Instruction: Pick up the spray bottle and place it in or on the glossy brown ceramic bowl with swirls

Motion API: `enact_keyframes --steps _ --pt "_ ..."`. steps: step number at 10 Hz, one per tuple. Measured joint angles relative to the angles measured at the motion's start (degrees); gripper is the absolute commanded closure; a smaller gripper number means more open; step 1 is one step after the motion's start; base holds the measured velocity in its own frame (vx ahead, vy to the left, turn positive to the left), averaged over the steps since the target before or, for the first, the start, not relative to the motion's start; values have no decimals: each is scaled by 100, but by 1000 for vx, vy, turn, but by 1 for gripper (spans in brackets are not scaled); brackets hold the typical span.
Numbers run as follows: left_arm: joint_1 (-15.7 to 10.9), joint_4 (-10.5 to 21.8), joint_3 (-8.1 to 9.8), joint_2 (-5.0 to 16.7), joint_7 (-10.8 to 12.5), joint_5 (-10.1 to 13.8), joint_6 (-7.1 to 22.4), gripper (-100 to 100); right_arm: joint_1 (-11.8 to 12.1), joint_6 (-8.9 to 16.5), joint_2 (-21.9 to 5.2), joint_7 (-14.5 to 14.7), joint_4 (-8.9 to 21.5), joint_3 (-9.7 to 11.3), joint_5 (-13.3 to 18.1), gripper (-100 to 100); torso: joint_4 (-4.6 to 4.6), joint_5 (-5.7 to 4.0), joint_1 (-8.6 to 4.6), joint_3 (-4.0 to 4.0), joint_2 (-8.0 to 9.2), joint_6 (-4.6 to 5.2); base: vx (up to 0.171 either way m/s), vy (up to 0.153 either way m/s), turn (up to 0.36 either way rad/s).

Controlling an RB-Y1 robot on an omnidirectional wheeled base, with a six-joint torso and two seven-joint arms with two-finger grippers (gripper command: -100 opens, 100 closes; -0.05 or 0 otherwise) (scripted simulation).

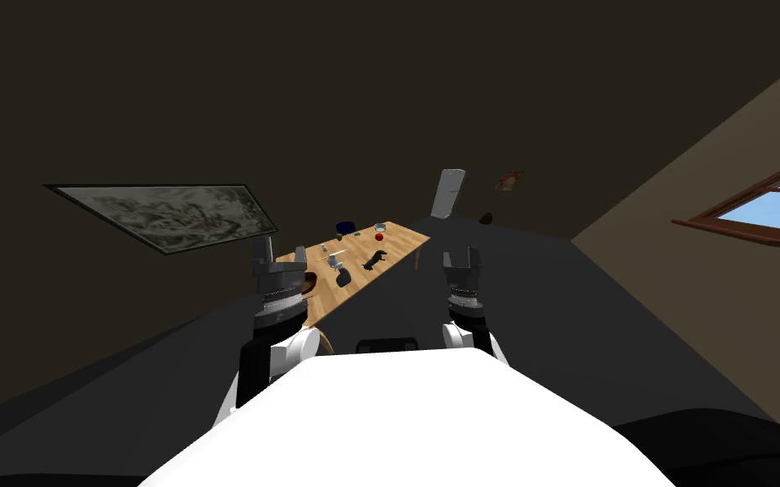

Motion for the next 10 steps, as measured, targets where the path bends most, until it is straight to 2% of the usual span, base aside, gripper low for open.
enact_keyframes --steps 3,5,7,8,9,10 --pt "133 113 -109 422 -18 -33 101 -100 0 0 0 0 0 0 0 0 2 2 7 5 8 0 -20 15 -37" --pt "181 337 -242 654 -65 -104 171 -100 0 0 0 0 0 0 0 0 1 3 10 4 7 1 -18 30 -57" --pt "292 630 -331 958 -58 -153 204 -100 0 0 0 0 0 0 0 0 1 5 20 4 7 1 -14 49 -81" --pt "320 712 -353 1131 -53 -174 313 -100 0 0 -1 0 0 0 0 0 1 5 22 3 5 0 0 51 -84" --pt "307 843 -479 1228 -103 -262 456 -100 0 0 -1 0 0 0 0 0 0 5 21 0 0 1 -1 57 -103" --pt "476 1005 -628 1368 -153 -355 437 -100 0 0 -1 0 0 0 0 0 0 6 24 1 2 0 -5 62 -105"
